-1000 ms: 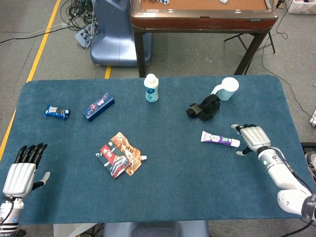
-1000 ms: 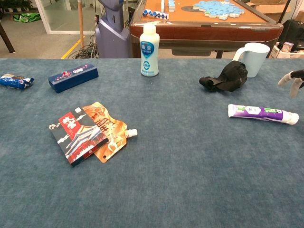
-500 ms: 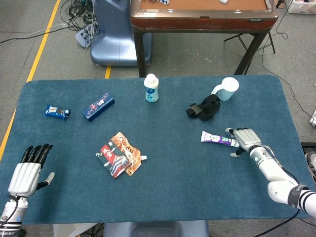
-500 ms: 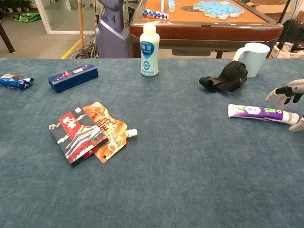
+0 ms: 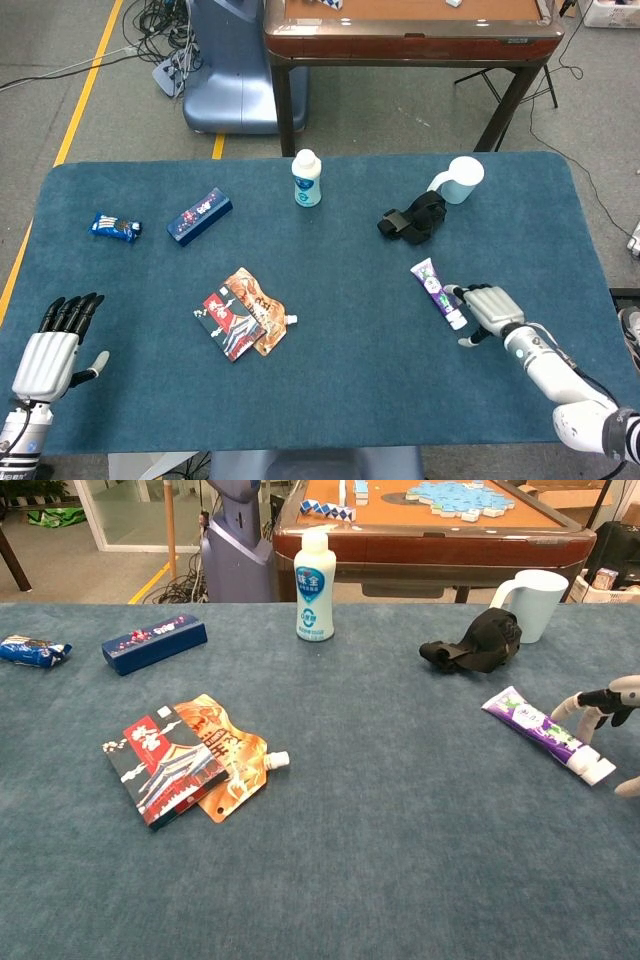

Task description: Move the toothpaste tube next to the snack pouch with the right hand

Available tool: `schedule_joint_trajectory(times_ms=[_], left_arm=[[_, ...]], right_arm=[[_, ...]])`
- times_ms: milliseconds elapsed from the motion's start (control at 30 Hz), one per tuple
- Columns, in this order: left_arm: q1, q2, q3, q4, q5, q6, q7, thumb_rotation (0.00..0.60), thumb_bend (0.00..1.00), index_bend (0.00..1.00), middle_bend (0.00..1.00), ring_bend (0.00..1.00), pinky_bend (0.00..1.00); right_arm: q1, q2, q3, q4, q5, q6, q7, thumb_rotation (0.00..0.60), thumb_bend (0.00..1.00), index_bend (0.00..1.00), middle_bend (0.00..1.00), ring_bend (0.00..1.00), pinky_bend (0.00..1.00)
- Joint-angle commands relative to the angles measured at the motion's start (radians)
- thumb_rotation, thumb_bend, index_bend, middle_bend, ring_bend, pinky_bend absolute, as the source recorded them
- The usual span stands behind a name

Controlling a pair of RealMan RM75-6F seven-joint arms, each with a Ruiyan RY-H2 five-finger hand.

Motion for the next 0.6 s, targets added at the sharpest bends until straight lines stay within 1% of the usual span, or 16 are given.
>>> schedule_joint_trajectory(times_ms=[33,167,333,467,600], left_arm=[[0.004,0.004,0.002,0.004,0.008,0.011,-0.013,0.600,0.26,0.07,0.09,0.08,0.03],[0.014,0.012,0.005,0.002,0.013,0.027,-0.026,0.600,0.26,0.07,0.09,0.08,0.03],[0.026,0.018,0.009,-0.001,0.008,0.035,-0.028,0.600,0.26,0.07,0.09,0.08,0.03],[0.030,0.019,0.010,-0.008,0.012,0.042,-0.026,0.600,0.26,0.07,0.09,0.08,0.03],[0.033,0.022,0.010,-0.016,0.013,0.045,-0.028,0.600,0.26,0.07,0.09,0.08,0.03]], right_arm=[[-0.047,0.035,-0.035,-0.111,-0.085,0.094,-0.007,0.600,0.05,0.15,0.30,0.18,0.18],[-0.072,0.077,-0.039,-0.177,-0.125,0.179,-0.051,0.600,0.05,0.14,0.30,0.18,0.18],[-0.077,0.105,-0.024,-0.201,-0.111,0.242,-0.134,0.600,0.05,0.14,0.30,0.18,0.18],[-0.062,0.094,-0.003,-0.183,-0.126,0.275,-0.185,0.600,0.05,0.15,0.30,0.18,0.18],[-0.046,0.047,0.003,-0.122,-0.180,0.321,-0.261,0.600,0.05,0.14,0.29,0.18,0.18]])
